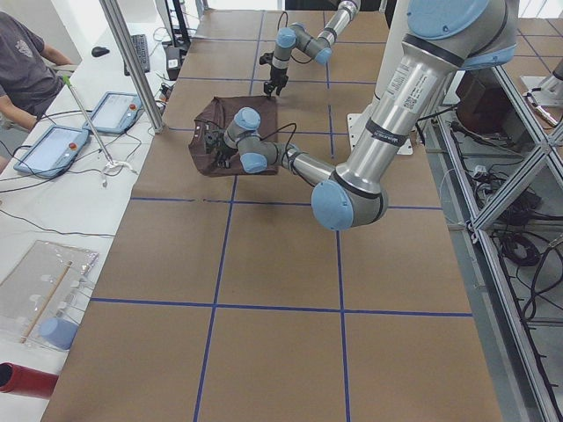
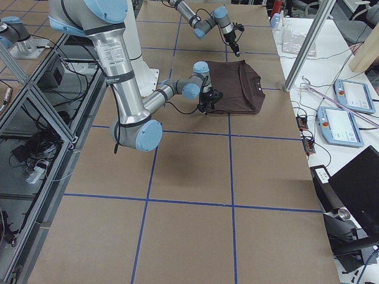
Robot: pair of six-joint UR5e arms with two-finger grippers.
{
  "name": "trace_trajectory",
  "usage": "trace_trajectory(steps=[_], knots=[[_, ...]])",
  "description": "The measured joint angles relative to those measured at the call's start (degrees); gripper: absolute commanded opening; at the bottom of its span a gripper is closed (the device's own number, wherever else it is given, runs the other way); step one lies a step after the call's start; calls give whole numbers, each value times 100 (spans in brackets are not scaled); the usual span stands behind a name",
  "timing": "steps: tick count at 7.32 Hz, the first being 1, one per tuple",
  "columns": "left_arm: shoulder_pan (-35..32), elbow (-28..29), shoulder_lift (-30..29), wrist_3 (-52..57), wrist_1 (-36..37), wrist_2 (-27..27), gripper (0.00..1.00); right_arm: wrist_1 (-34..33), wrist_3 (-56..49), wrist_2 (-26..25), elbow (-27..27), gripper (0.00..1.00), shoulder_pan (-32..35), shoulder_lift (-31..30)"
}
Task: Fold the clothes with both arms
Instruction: 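Move the right gripper to the folded side edge while the left gripper holds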
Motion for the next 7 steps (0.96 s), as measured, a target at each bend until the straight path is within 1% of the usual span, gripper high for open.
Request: trace_trajectory(steps=[3, 6, 7], knots=[[-12, -131, 15, 7, 31, -12, 40, 10, 22, 17, 51, 0, -39, -3], [-12, -190, 29, 3, 50, -17, 40, 6, 18, 68, 294, 0, -45, -22], [-10, -193, 29, 1, 52, -17, 40, 3, 12, 84, 328, 44, -48, -22]])
